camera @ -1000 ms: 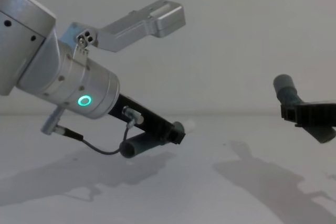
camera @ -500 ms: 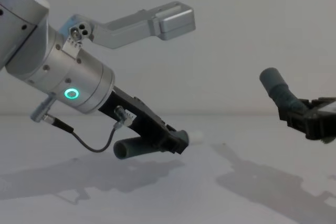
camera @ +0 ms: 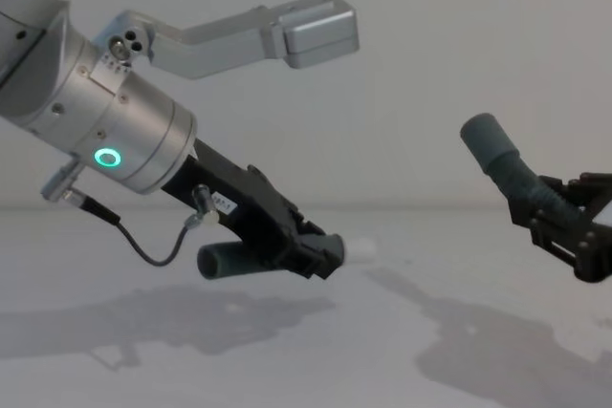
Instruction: Use both hands to pick up one end of the pipe from the table, align the ends, and insert them.
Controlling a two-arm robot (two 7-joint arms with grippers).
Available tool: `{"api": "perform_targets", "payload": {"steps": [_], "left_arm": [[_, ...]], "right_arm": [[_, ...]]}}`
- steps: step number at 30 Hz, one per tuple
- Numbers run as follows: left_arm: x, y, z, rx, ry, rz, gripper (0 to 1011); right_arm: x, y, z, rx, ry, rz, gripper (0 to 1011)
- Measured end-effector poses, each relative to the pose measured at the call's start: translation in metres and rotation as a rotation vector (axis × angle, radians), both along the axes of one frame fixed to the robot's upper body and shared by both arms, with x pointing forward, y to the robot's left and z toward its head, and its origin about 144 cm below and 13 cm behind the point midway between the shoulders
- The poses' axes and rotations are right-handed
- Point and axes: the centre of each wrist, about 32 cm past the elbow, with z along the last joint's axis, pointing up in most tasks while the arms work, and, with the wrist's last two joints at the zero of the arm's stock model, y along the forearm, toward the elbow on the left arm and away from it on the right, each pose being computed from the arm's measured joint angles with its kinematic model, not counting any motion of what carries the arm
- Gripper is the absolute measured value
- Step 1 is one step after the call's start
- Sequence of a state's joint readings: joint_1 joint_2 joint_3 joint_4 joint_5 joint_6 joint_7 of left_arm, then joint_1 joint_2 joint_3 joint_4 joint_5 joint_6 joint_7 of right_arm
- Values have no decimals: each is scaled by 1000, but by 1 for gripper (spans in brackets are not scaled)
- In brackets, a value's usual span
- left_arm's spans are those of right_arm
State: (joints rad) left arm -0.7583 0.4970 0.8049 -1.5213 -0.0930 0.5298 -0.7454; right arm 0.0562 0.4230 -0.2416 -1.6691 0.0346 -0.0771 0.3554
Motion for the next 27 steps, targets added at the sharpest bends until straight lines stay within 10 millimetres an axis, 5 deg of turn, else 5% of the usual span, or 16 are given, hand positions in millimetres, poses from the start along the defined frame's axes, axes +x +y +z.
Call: {"api": "perform_targets", "payload": {"steps": [27], "left_arm": [[-9, 17, 7, -56, -127, -90, 347]], "right_arm": [[20, -54, -42, -161, -417, 286, 298]]}}
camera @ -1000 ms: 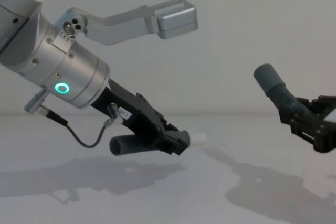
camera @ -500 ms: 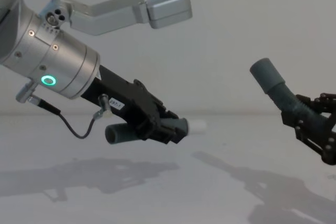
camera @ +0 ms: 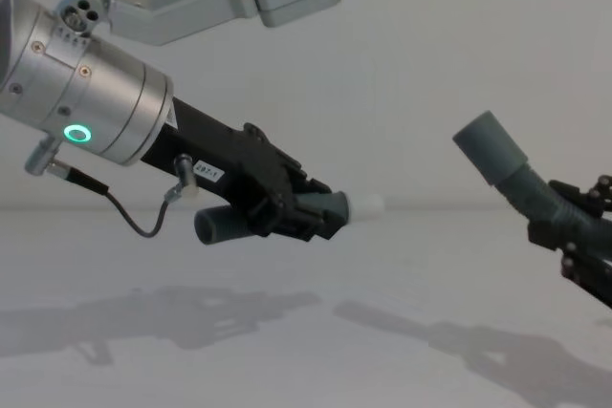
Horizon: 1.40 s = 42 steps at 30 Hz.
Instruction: Use both hands to pick up one end of the pipe from the table, align the ends, and insert them.
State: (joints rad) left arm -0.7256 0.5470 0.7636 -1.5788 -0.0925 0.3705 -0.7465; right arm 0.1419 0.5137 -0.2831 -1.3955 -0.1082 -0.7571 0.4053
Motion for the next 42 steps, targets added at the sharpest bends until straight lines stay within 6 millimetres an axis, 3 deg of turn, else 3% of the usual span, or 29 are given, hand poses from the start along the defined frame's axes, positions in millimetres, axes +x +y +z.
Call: {"api": "perform_targets", "payload": {"steps": [5, 20, 31, 42], "left_arm": [[0, 1, 1, -12, -7, -18, 347], [6, -2, 6, -37, -16, -86, 347], [9, -5, 8, -42, -6, -160, 347], [9, -8, 14, -49, 7, -236, 347]], "right_arm": [[1, -11, 5, -34, -10, 51, 298], [-2, -40, 48, -167, -28, 95, 298], [-11, -47, 74, -324, -55, 64, 299], [-15, -48, 86, -486, -107, 41, 298]]}}
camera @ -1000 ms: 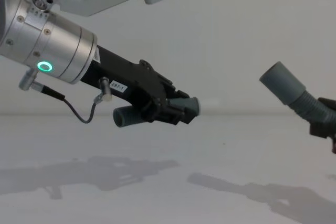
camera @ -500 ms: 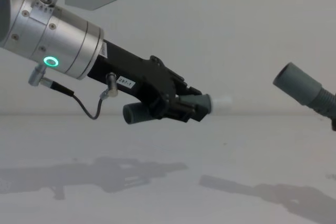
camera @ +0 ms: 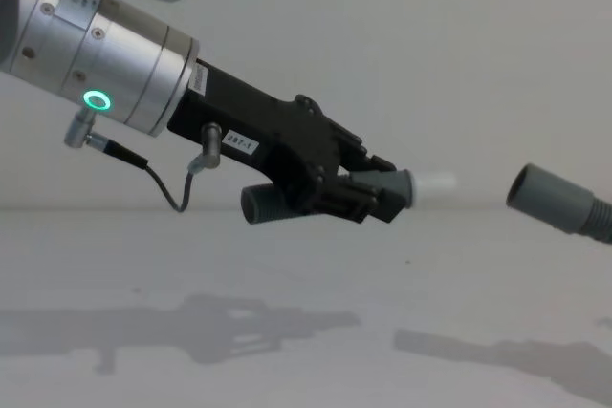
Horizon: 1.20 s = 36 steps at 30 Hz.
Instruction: Use both hands to pick up one end of the pipe from the table, align the ends, and insert them.
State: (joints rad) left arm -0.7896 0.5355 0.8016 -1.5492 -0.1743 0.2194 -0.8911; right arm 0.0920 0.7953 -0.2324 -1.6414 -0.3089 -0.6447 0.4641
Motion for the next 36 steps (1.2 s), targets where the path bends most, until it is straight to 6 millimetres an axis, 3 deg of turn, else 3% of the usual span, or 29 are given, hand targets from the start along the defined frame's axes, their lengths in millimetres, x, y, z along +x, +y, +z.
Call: {"api": "perform_targets", "payload": {"steps": [36], "left_arm": [[7, -3, -1, -15, 45, -105, 347]], "right_arm": [[-5, 5, 8, -120, -79, 2, 298]]}}
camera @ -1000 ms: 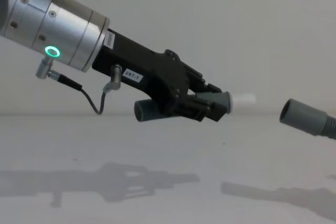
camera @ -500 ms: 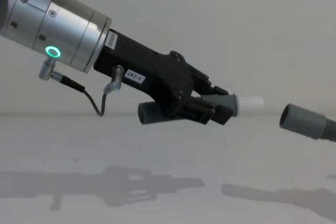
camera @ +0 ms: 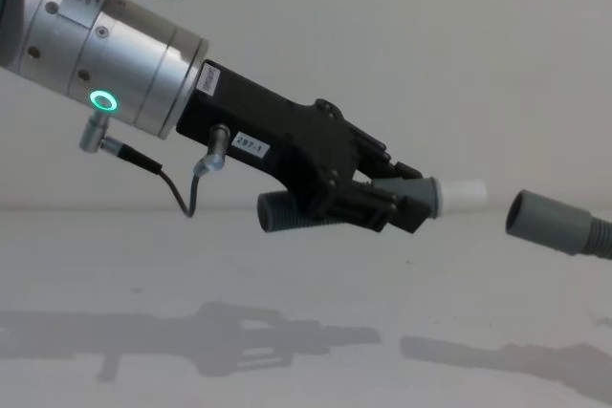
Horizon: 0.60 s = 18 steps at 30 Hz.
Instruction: Use both hands to pick up one end of the pipe from the table, align the ends, and insert them.
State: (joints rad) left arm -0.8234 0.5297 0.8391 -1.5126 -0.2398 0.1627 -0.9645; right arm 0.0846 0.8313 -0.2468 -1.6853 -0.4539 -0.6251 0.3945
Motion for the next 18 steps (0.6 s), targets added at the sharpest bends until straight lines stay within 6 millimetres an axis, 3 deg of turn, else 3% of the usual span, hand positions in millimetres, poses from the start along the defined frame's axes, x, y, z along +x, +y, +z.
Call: {"api": "perform_targets", "payload": {"steps": [18], "left_arm": [[8, -5, -1, 3, 8, -16, 347]], "right_arm": [[2, 3, -1, 2, -2, 10, 298]]}}
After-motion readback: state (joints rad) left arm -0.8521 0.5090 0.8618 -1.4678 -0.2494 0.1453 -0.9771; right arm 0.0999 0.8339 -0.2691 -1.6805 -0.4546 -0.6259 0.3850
